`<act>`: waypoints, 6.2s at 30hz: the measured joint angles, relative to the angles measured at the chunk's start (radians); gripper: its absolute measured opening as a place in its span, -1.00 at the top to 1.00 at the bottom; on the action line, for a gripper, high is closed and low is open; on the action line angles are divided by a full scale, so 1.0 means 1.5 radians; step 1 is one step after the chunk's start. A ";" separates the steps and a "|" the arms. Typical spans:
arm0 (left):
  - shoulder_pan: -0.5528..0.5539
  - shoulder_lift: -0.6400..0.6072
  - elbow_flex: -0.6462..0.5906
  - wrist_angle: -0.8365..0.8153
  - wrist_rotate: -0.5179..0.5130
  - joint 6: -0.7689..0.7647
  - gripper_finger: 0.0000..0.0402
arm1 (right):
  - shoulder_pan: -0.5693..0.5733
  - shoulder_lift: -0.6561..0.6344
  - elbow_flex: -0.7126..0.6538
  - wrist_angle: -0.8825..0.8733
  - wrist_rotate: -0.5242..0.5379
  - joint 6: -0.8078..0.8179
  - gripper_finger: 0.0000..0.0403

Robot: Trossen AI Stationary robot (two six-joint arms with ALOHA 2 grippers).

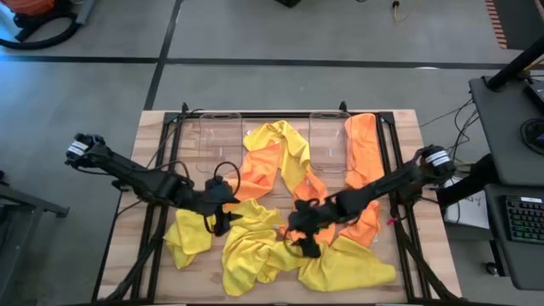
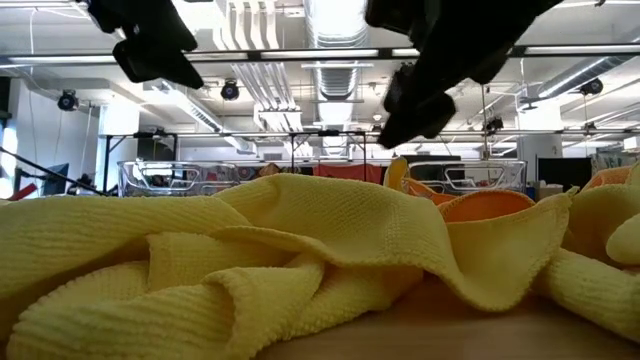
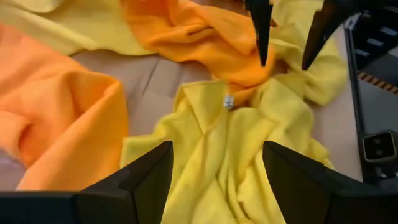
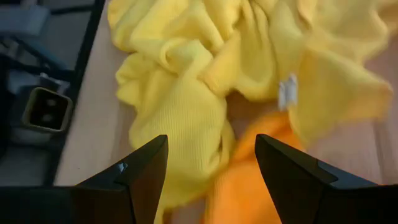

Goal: Sort microfiber towel by color & place in baskets
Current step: Put the yellow microfiber cloth into the left transparent bin

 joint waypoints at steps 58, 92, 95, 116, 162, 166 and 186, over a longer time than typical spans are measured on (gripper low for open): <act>-0.150 -0.116 -0.022 -0.082 -0.175 -0.097 -0.15 | -0.023 -0.097 0.163 0.131 0.070 -0.255 0.96; -0.165 -0.291 -0.027 -0.224 -0.283 -0.156 -0.15 | -0.338 0.050 0.163 0.502 0.116 -0.392 0.96; -0.165 -0.291 -0.027 -0.224 -0.295 -0.152 -0.15 | -0.343 0.074 0.163 0.530 0.119 -0.393 0.96; -0.165 -0.280 -0.027 -0.211 -0.359 -0.151 -0.15 | -0.360 0.214 0.179 0.807 0.228 -0.371 0.96; -0.165 -0.339 -0.027 -0.198 -0.398 -0.081 -0.15 | -0.393 0.361 0.525 0.550 0.143 -0.256 0.96; -0.165 -0.337 -0.027 -0.198 -0.398 -0.078 -0.15 | -0.395 0.361 0.501 0.541 0.080 -0.209 0.96; -0.165 -0.334 -0.027 -0.193 -0.405 -0.071 -0.15 | -0.381 0.371 0.415 0.524 0.034 -0.168 0.96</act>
